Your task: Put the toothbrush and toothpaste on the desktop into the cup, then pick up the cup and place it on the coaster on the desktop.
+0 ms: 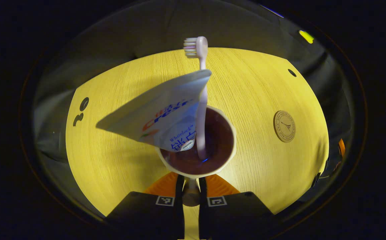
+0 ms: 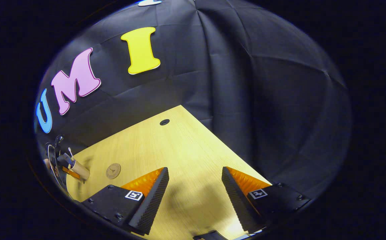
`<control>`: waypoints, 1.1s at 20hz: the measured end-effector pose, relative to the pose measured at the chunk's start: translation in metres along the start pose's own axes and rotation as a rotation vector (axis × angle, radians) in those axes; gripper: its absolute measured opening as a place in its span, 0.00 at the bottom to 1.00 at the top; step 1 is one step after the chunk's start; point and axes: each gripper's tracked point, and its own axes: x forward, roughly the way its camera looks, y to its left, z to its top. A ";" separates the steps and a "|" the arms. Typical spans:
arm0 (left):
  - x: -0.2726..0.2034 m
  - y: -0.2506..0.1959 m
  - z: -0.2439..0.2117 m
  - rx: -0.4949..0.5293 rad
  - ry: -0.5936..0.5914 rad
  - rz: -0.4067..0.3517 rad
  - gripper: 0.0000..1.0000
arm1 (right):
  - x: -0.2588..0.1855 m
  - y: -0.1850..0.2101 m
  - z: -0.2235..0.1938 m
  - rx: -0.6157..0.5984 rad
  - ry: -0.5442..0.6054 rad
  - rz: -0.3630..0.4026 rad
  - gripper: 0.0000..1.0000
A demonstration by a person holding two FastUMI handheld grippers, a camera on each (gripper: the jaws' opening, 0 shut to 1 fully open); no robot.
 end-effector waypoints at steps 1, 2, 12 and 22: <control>-0.001 -0.003 -0.001 -0.010 -0.003 -0.007 0.19 | 0.001 0.001 0.000 -0.001 0.000 0.003 0.98; -0.003 -0.006 -0.004 -0.021 -0.004 -0.014 0.23 | 0.000 0.002 0.001 -0.001 -0.001 0.008 0.98; -0.038 -0.031 0.007 0.025 -0.078 -0.033 0.16 | -0.004 0.006 0.006 -0.012 -0.011 0.037 0.98; -0.031 -0.139 0.030 0.224 -0.060 -0.116 0.16 | -0.022 -0.033 0.015 0.026 -0.047 -0.015 0.98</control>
